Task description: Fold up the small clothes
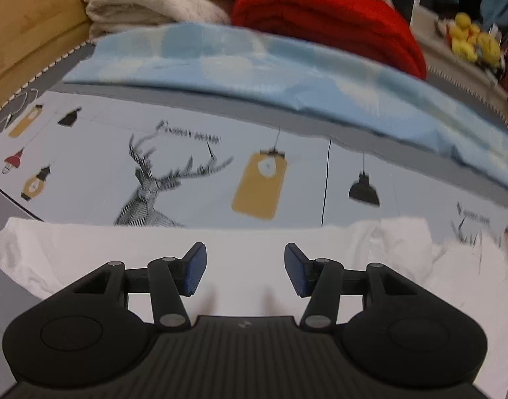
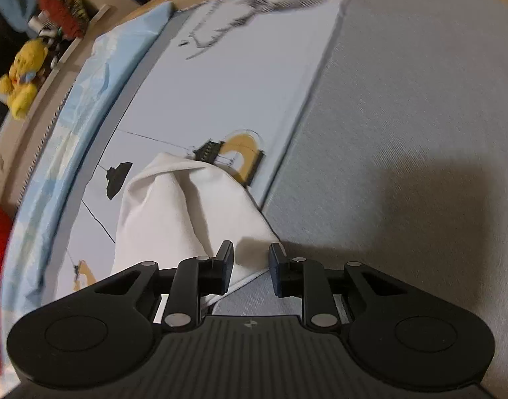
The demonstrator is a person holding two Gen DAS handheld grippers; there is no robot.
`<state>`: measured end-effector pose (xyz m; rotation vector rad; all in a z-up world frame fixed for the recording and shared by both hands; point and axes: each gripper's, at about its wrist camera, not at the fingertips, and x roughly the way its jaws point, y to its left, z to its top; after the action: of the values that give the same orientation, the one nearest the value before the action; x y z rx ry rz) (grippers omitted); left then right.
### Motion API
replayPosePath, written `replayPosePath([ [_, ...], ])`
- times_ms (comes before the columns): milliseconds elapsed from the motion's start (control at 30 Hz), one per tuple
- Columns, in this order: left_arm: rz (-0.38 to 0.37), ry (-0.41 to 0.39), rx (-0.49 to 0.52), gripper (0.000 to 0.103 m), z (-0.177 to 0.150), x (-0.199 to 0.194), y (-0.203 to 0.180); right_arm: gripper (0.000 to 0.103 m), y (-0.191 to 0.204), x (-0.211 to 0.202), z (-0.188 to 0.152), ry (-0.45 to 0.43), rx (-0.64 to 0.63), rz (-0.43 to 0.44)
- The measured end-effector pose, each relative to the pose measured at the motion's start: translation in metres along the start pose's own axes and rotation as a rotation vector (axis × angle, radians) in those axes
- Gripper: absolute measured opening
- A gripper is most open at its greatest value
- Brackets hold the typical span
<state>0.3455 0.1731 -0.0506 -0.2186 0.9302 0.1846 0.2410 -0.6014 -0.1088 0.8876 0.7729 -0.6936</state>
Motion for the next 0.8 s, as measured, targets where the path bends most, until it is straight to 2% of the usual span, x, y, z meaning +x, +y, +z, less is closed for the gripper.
replayPosePath([
  [33, -0.001, 0.019, -0.007, 0.057, 0.000, 0.005, -0.002, 0.019, 0.005, 0.001, 0.000, -0.009, -0.035, -0.021],
  [67, -0.003, 0.030, -0.016, 0.057, 0.000, 0.008, -0.004, 0.001, 0.007, 0.002, -0.001, -0.018, -0.067, -0.054],
  [100, -0.003, 0.034, -0.021, 0.057, 0.001, 0.010, -0.005, 0.000, 0.007, 0.003, 0.000, -0.023, -0.075, -0.077],
  [200, 0.004, 0.017, -0.006, 0.057, 0.002, 0.011, -0.008, 0.000, -0.001, 0.005, 0.006, -0.028, -0.068, -0.073],
  [267, 0.008, 0.018, 0.004, 0.057, 0.001, 0.012, -0.009, 0.000, -0.004, 0.000, 0.011, -0.047, -0.074, -0.119],
  [333, 0.004, 0.027, 0.004, 0.057, 0.001, 0.014, -0.010, 0.001, -0.010, -0.007, 0.013, -0.064, -0.052, -0.126],
  [400, 0.003, 0.032, 0.008, 0.057, 0.001, 0.016, -0.011, 0.012, -0.013, -0.007, 0.012, -0.050, -0.025, -0.110],
  [433, 0.002, 0.036, 0.011, 0.057, 0.001, 0.017, -0.012, 0.036, -0.013, -0.003, 0.010, -0.031, -0.020, -0.089],
  [467, 0.000, 0.039, 0.012, 0.057, 0.001, 0.018, -0.012, 0.048, -0.012, 0.001, 0.007, -0.019, -0.030, -0.048],
  [533, -0.004, 0.039, 0.015, 0.057, 0.001, 0.018, -0.013, 0.047, -0.005, 0.003, 0.003, -0.045, -0.068, -0.057],
  [600, -0.004, 0.042, 0.018, 0.057, 0.000, 0.019, -0.014, 0.030, 0.003, 0.006, 0.000, -0.047, -0.116, -0.063],
  [633, -0.007, 0.044, 0.020, 0.057, 0.000, 0.020, -0.015, 0.005, 0.007, 0.008, -0.003, -0.042, -0.150, -0.073],
  [733, -0.006, 0.046, 0.022, 0.057, -0.001, 0.021, -0.016, 0.003, 0.020, 0.004, -0.006, -0.060, -0.263, -0.103],
  [800, -0.004, 0.046, 0.020, 0.057, 0.000, 0.022, -0.016, 0.003, 0.027, -0.010, 0.004, -0.064, -0.298, -0.068],
])
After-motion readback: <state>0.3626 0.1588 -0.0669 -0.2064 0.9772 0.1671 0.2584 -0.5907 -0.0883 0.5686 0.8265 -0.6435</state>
